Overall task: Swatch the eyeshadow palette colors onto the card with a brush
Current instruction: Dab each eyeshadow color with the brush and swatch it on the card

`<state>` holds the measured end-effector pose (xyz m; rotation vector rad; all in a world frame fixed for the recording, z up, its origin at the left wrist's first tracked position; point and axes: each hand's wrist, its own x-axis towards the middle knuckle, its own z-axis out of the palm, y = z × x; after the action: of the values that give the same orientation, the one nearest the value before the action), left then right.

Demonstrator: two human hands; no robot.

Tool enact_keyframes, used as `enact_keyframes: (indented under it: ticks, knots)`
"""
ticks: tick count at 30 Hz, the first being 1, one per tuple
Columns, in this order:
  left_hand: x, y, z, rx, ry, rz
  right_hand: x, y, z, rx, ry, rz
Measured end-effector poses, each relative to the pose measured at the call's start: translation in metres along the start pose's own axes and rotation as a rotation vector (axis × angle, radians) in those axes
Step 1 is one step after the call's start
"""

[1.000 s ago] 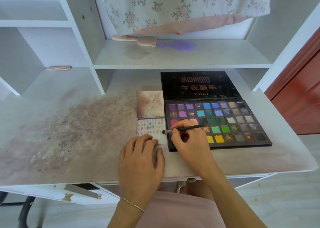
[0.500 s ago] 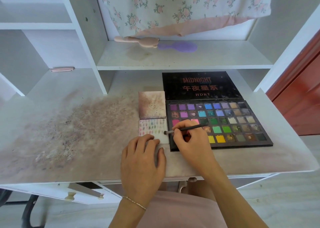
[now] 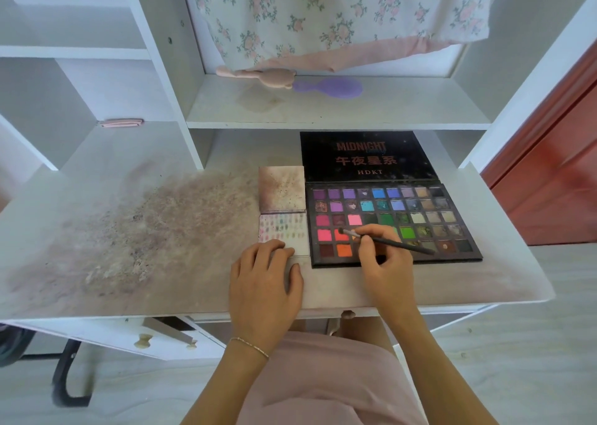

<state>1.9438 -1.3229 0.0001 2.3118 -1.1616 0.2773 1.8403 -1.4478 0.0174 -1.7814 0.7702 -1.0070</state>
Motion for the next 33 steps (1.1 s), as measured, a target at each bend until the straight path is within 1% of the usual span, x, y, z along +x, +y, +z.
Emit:
enact_keyframes:
  ticks: [3, 10, 12, 15, 20, 22, 26, 30, 33]
  knots:
    - [-0.001, 0.0, 0.0, 0.004, 0.005, 0.004, -0.002, 0.0, 0.004, -0.057, -0.091, 0.025]
    - [-0.002, -0.001, 0.001, -0.005, -0.01, 0.002, -0.001, 0.002, 0.005, -0.191, -0.203, -0.057]
    - [-0.002, -0.001, 0.001, -0.015, -0.007, 0.002, -0.001, 0.004, 0.005, -0.221, -0.208, -0.051]
    - [-0.003, -0.002, 0.001, -0.034, 0.005, -0.001, -0.002, 0.006, 0.004, -0.193, -0.167, -0.013]
    - [-0.005, -0.006, 0.0, -0.094, -0.012, 0.023, -0.001, 0.008, 0.005, -0.22, -0.199, -0.02]
    - [-0.006, -0.008, -0.001, -0.113, -0.026, 0.041, -0.002, 0.009, 0.005, -0.205, -0.156, 0.009]
    - [-0.01, -0.015, -0.005, -0.143, -0.014, 0.056, -0.002, 0.003, 0.005, -0.114, -0.086, 0.001]
    - [-0.014, -0.029, -0.008, -0.042, 0.055, 0.057, 0.0, -0.002, 0.012, -0.028, -0.071, 0.014]
    - [-0.016, -0.037, -0.009, 0.015, 0.094, 0.042, -0.002, -0.008, 0.029, 0.051, -0.118, 0.023]
